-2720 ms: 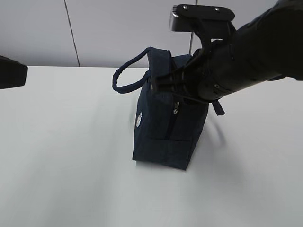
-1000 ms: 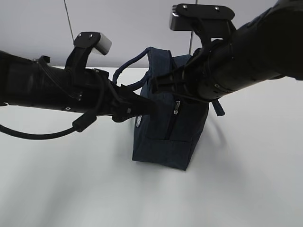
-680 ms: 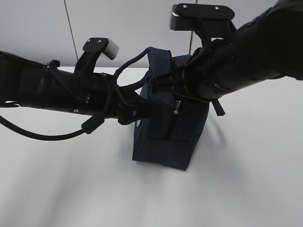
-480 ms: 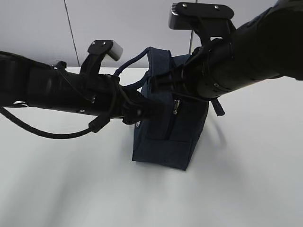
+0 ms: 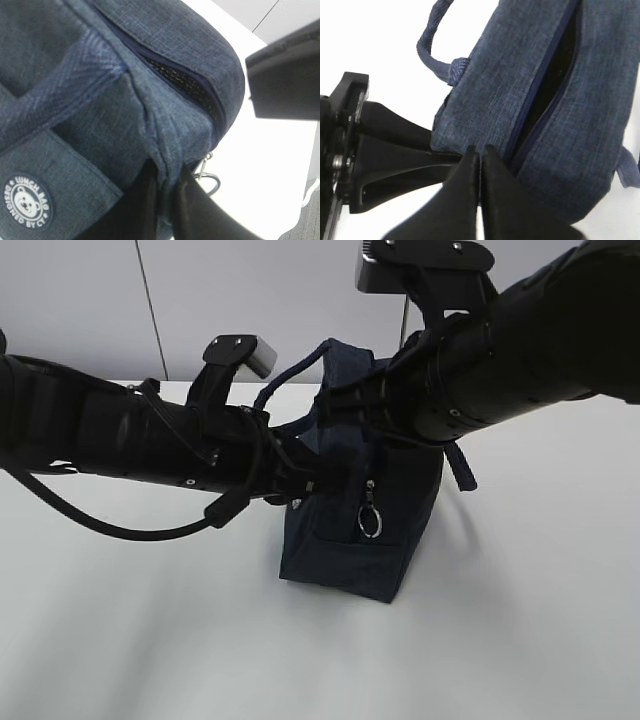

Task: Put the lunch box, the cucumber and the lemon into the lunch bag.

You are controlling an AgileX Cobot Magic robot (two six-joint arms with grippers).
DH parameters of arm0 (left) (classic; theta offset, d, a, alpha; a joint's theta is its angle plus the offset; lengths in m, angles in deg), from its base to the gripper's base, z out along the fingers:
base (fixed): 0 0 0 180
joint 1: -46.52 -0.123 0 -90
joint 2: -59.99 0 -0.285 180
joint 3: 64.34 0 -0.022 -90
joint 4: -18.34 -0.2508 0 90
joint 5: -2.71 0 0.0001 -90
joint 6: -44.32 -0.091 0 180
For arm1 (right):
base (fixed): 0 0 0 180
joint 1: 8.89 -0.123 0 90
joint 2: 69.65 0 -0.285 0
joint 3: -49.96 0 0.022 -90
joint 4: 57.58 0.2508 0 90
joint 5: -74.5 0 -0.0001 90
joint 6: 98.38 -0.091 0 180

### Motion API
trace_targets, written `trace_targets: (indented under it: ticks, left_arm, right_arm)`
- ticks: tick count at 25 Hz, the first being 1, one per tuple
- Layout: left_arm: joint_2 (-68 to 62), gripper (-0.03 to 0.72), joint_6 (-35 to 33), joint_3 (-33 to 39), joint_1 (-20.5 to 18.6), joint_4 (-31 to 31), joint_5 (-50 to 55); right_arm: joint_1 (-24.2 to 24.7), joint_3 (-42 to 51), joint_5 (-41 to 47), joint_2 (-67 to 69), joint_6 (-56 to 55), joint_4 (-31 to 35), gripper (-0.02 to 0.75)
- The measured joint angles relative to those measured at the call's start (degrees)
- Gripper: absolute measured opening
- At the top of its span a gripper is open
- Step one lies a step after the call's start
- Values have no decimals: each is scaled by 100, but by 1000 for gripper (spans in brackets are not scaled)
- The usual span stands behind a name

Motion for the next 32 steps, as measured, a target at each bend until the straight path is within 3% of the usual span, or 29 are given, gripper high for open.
trace_targets:
  ticks: [8,16,25,32]
  left_arm:
    - [0,-3,0,-11,0,8,0]
    - [0,-3,0,-11,0,8,0]
    - [0,-3,0,-11,0,8,-8]
    - [0,-3,0,-11,0,8,-8]
  right_arm:
    - [0,-10,55,0,0,-39,0]
    - [0,-10,895,0,228,2,14]
    - [0,236,866,0,297,303,340]
    - [0,785,26,0,465,546,371]
